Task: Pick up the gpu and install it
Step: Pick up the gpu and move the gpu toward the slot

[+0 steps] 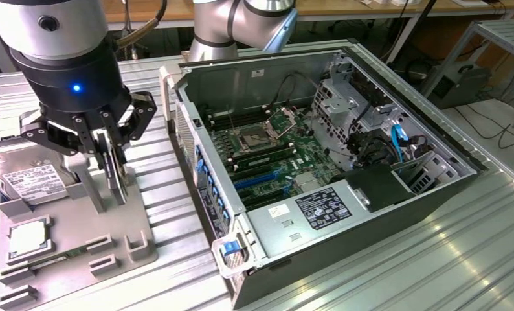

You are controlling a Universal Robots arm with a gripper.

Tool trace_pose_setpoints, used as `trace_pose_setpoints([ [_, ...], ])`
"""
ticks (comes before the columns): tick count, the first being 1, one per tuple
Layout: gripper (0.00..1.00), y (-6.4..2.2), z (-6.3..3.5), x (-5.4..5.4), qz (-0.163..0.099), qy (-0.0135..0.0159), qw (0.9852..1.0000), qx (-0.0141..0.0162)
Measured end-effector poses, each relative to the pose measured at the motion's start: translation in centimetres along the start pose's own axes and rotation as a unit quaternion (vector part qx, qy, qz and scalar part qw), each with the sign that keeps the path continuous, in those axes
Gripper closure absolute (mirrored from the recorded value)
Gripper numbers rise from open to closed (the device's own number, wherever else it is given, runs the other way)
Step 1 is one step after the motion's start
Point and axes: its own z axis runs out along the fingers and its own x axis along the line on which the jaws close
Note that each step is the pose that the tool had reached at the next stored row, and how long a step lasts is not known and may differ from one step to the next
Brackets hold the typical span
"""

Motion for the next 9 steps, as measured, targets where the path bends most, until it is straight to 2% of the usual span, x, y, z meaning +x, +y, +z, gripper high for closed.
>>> trace_pose_setpoints([
  [1,0.72,0.00,-0.10,0.0,0.000,0.0005,0.9999,0.0140],
  [2,0.72,0.05,-0.75,0.0,0.000,0.0007,0.9998,0.0193],
  [5,0.72,0.17,-2.37,-0.1,0.000,0.0008,0.9998,0.0193],
  [9,0.72,0.24,-3.36,-0.1,0.000,0.0007,0.9998,0.0193],
])
